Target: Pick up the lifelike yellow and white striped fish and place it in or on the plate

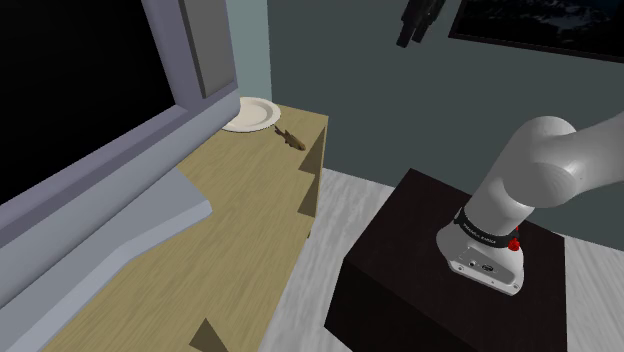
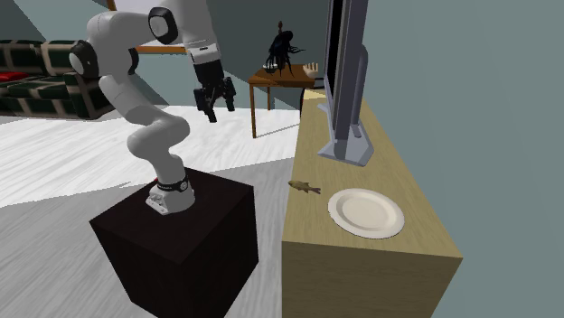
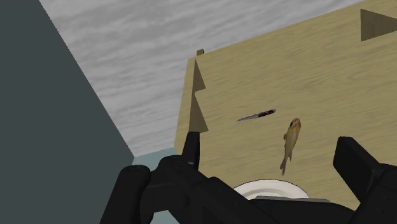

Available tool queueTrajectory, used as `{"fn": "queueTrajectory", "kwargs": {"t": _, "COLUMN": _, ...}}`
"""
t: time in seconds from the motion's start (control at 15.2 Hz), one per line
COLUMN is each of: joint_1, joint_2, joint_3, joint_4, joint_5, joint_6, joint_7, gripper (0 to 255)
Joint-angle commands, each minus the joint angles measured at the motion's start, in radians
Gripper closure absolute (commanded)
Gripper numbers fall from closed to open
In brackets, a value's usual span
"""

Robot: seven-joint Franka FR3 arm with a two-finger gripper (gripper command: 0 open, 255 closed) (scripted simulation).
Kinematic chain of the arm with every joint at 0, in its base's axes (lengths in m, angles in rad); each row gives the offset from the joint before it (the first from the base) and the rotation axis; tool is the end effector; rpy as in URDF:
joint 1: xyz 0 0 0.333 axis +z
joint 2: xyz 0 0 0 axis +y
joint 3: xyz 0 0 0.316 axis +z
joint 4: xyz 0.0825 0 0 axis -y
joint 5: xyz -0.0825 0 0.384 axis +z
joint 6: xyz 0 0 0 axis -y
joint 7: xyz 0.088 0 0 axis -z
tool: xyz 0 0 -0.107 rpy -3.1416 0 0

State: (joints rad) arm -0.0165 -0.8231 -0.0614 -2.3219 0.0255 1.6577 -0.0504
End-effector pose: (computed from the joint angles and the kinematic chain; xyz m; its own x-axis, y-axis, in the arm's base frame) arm 0.3044 -0.0285 0.6261 0.9869 -0.0165 0.1604 -0.0066 -0.9980 -0.0624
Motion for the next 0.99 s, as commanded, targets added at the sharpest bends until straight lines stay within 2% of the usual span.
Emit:
{"fn": "queueTrajectory", "kwargs": {"t": 0.0, "joint_1": 0.000, "joint_2": 0.000, "joint_3": 0.000, "joint_4": 0.000, "joint_5": 0.000, "joint_6": 0.000, "joint_7": 0.000, "gripper": 0}}
{"fn": "queueTrajectory", "kwargs": {"t": 0.46, "joint_1": 0.012, "joint_2": 0.150, "joint_3": 0.087, "joint_4": -0.068, "joint_5": 0.036, "joint_6": 0.203, "joint_7": 0.115, "gripper": 0}}
{"fn": "queueTrajectory", "kwargs": {"t": 0.92, "joint_1": 0.018, "joint_2": 0.362, "joint_3": 0.169, "joint_4": -0.066, "joint_5": 0.049, "joint_6": 0.397, "joint_7": 0.231, "gripper": 0}}
